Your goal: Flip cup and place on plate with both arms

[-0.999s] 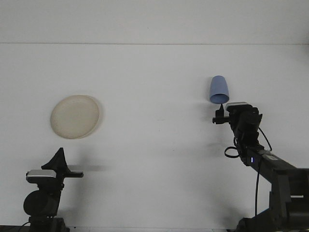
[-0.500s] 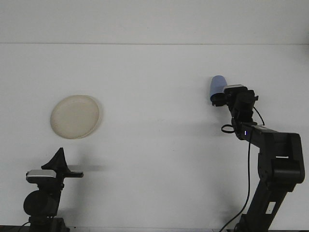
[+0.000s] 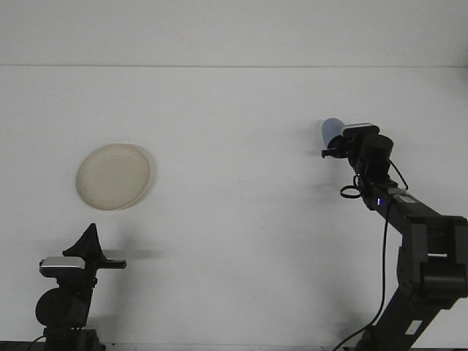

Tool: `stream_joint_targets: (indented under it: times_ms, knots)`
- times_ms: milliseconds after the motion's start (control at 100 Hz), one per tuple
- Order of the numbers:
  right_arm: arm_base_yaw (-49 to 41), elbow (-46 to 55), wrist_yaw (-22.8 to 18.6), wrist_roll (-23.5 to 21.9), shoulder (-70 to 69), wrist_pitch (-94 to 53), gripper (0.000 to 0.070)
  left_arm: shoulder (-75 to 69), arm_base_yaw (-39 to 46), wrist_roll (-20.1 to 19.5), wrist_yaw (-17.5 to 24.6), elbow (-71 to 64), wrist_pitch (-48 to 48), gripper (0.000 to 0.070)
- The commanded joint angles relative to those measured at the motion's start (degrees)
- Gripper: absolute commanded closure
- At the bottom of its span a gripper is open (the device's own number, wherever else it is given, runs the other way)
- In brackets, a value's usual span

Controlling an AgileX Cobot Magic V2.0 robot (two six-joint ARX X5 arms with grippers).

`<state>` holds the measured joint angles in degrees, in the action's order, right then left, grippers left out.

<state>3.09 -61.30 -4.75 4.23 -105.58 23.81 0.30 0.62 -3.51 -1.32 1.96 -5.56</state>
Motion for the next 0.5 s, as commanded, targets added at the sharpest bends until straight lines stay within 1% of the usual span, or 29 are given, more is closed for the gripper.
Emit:
stream_joint_targets:
  times_ms: [0, 140, 230, 320, 390, 490]
  knots:
    - [0.33, -0.7, -0.85, -3.98, 3.91, -1.62, 0.07, -0.11, 0.11, 0.07, -0.24, -1.16, -0.52, 0.0685]
    - [0.5, -0.7, -5.25, -8.9, 13.09, -9.73, 0.07, -0.11, 0.11, 0.07, -0.24, -1.16, -0.52, 0.0685]
    - [0.48, -0.74, -9.29, -12.09, 19.06, -15.19, 0.07, -0.11, 0.11, 0.07, -0.24, -1.16, -0.52, 0.0685]
    - [0.24, -1.07, -13.53, -12.81, 24.44, -21.62, 0.07, -0.11, 0.11, 0.07, -0.24, -1.16, -0.52, 0.0685]
    - [-0.57, -1.62, -15.8, -13.66, 28.11, -26.84, 0.07, -0.11, 0.11, 0.07, -0.24, -1.16, -0.52, 0.0685]
    - [-2.73, -2.95, -19.1, -13.62, 32.04, -33.97, 0.07, -0.11, 0.11, 0.07, -0.24, -1.16, -0.52, 0.0685]
